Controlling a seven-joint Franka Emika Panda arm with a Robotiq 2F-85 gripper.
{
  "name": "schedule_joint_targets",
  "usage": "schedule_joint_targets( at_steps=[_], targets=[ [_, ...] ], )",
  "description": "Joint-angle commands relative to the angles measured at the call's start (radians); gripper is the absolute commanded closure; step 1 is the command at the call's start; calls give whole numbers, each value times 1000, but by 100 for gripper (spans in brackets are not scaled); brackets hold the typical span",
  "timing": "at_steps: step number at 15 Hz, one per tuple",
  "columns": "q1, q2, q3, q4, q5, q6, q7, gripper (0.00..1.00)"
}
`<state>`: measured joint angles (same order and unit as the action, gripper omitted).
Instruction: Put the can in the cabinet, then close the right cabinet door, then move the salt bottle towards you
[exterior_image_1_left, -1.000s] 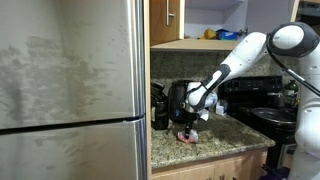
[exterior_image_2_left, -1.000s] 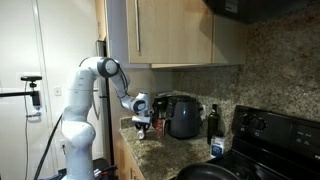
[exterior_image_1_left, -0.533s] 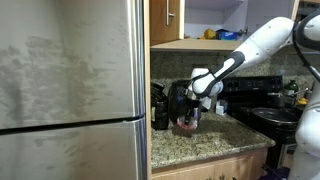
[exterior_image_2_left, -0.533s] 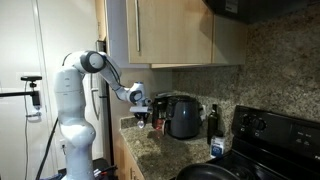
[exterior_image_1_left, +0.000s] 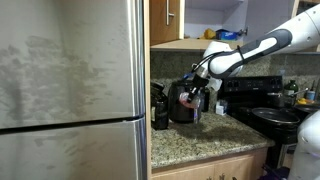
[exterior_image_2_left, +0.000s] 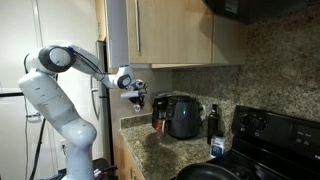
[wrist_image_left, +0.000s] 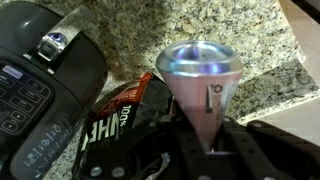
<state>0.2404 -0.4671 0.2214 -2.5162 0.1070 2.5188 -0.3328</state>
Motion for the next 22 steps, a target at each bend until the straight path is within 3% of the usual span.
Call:
schedule_joint_targets(
  at_steps=[1, 6, 7, 8, 9, 10, 12, 14, 19, 20, 21, 22],
  targets=[
    [40, 20, -29, -25, 17, 172, 77, 94],
    [19, 96, -3, -9, 14, 451, 297, 94],
    [40, 63, -28, -10, -11, 360, 252, 94],
    [38, 72, -26, -10, -17, 379, 266, 78],
    [39, 74, -26, -10, -18, 377, 265, 78],
    [39, 74, -26, -10, -18, 376, 265, 94],
    [34, 103, -14, -28, -5, 587, 301, 94],
    [1, 142, 7, -2, -13, 711, 368, 94],
    [-132, 223, 136, 8, 84, 1041, 468, 94],
    [-80, 176, 81, -9, 47, 937, 452, 94],
    [-90, 186, 90, -9, 51, 953, 453, 78],
    [-88, 186, 89, -9, 51, 943, 453, 78]
  ],
)
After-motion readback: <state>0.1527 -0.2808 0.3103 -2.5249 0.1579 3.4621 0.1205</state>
